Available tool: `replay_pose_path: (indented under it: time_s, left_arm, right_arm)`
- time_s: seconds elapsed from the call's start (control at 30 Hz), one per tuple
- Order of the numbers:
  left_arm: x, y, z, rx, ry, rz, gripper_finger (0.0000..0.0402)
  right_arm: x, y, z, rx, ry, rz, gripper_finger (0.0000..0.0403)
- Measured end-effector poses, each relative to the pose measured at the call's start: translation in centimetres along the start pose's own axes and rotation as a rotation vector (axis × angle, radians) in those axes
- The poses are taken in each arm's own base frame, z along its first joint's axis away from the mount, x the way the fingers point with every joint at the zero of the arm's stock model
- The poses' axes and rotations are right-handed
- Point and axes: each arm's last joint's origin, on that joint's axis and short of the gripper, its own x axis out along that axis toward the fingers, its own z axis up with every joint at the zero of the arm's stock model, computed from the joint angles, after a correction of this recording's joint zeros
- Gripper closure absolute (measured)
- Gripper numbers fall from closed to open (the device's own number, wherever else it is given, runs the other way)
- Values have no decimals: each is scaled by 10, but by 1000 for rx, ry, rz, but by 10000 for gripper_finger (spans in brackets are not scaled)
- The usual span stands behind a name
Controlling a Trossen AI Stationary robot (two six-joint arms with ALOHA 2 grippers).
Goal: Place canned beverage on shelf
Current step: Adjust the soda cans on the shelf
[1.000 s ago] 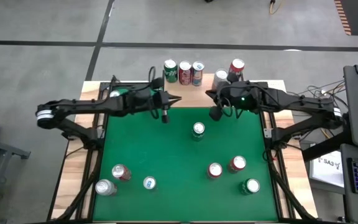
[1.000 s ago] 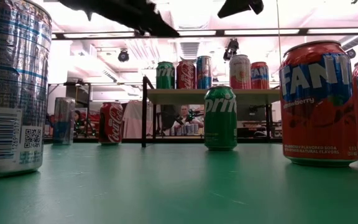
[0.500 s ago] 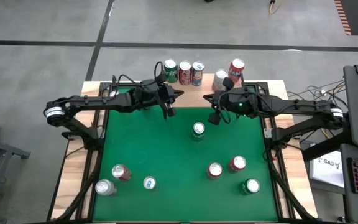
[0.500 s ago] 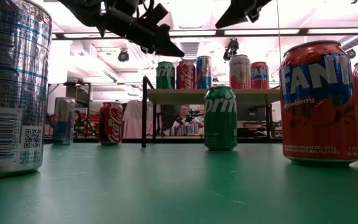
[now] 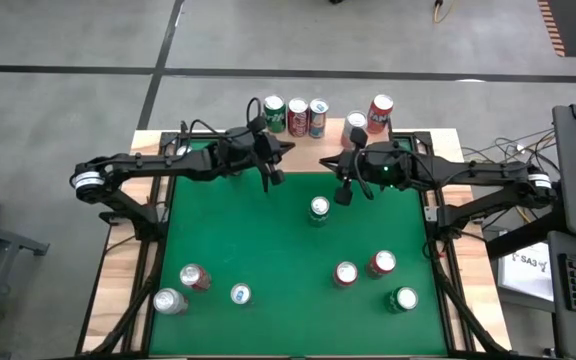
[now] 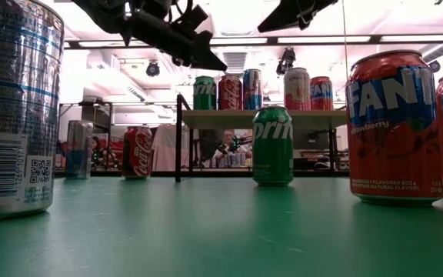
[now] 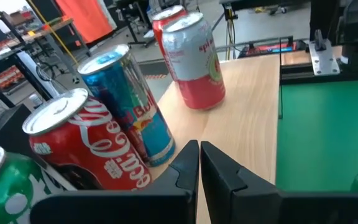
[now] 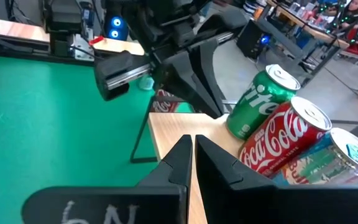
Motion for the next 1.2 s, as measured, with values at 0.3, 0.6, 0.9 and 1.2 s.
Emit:
replay_pose_path:
  time_s: [0.3,0.6,0.9,1.2]
  left_arm:
    - [3,6,0,-31,-34,28,402]
    - [27,10,-12,-68,-23,182,401]
    - [45,8,-13,-78,-11,215,401]
    - [50,9,-16,-87,13,290,401]
  right_arm:
    - [0,-1,0,-22,-1,-4,390]
    - [1,0,-2,-35,8,-3,390]
    - [2,-3,-4,-34,18,-11,390]
    - [3,-7,-6,-24,35,-22,390]
